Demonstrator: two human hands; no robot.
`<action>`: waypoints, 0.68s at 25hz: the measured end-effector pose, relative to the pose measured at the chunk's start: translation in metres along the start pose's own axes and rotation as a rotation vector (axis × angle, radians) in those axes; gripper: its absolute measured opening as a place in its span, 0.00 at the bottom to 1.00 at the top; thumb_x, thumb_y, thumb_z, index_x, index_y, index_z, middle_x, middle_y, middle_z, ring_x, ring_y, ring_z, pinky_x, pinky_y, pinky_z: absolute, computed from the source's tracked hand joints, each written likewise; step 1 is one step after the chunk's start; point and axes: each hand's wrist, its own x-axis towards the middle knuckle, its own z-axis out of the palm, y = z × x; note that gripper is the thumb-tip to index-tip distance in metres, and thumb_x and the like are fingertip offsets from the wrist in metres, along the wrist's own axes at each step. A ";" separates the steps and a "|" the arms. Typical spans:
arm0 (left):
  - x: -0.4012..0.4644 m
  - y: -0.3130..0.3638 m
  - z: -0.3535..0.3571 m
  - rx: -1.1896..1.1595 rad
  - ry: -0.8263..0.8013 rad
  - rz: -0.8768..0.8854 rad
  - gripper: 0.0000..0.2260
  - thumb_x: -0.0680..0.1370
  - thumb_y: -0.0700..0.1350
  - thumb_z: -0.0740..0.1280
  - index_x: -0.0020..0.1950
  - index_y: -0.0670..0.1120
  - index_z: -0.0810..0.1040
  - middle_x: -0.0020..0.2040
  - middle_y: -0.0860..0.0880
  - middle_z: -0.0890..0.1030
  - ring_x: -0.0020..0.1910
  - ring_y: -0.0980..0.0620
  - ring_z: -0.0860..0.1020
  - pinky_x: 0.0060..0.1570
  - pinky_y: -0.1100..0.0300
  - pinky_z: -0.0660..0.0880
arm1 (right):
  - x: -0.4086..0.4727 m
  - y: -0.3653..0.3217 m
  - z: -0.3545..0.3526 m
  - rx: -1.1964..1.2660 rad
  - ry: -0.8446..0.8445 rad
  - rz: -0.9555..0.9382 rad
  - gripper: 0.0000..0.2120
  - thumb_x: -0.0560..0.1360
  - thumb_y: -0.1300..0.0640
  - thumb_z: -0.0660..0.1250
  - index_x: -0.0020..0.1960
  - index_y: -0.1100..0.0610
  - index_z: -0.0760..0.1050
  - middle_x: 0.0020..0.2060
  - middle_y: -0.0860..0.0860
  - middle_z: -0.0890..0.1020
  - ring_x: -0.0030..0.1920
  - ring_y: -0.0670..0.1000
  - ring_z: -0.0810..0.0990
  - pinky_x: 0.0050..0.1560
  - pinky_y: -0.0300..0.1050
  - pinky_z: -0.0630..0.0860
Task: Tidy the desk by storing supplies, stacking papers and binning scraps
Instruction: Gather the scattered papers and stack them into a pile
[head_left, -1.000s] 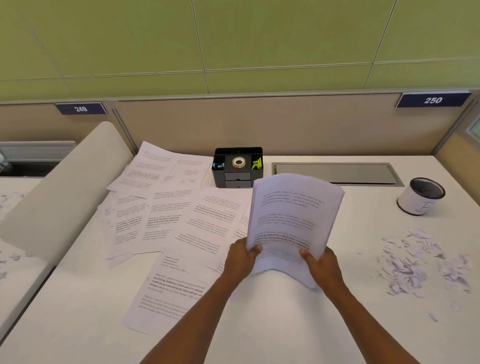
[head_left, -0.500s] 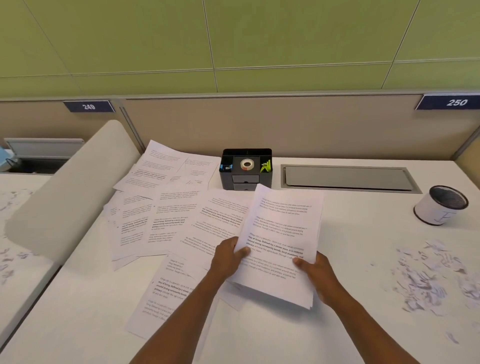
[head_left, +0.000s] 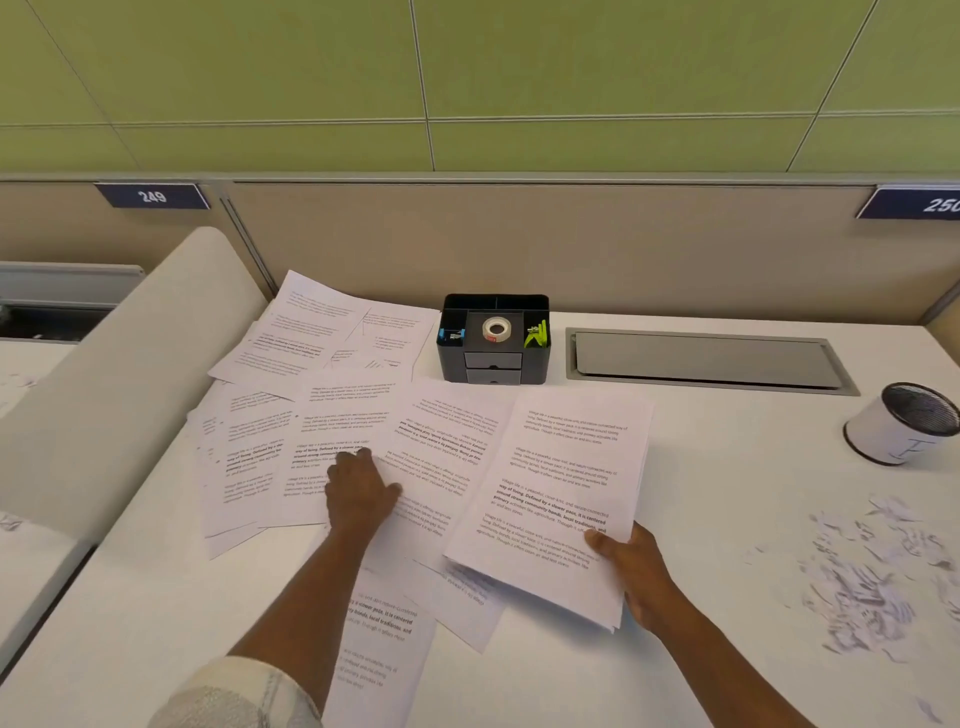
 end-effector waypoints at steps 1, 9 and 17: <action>0.006 -0.002 -0.002 0.024 -0.022 -0.026 0.35 0.73 0.57 0.74 0.72 0.42 0.66 0.66 0.39 0.70 0.66 0.38 0.70 0.65 0.44 0.70 | 0.001 0.002 -0.001 -0.002 0.001 0.005 0.13 0.76 0.66 0.68 0.59 0.56 0.79 0.53 0.52 0.86 0.52 0.56 0.85 0.55 0.55 0.80; 0.041 -0.009 -0.011 -0.016 -0.208 -0.122 0.36 0.67 0.59 0.79 0.67 0.44 0.67 0.63 0.45 0.77 0.65 0.42 0.75 0.65 0.45 0.65 | 0.005 0.005 -0.003 -0.011 -0.014 0.029 0.13 0.76 0.66 0.69 0.60 0.55 0.78 0.53 0.52 0.86 0.53 0.56 0.85 0.56 0.56 0.80; 0.024 -0.010 -0.007 -0.141 -0.119 -0.265 0.32 0.68 0.47 0.80 0.67 0.42 0.69 0.63 0.40 0.76 0.63 0.38 0.76 0.61 0.44 0.74 | 0.003 -0.001 -0.005 0.024 -0.014 0.001 0.15 0.76 0.67 0.69 0.62 0.58 0.77 0.55 0.54 0.85 0.55 0.59 0.84 0.59 0.60 0.78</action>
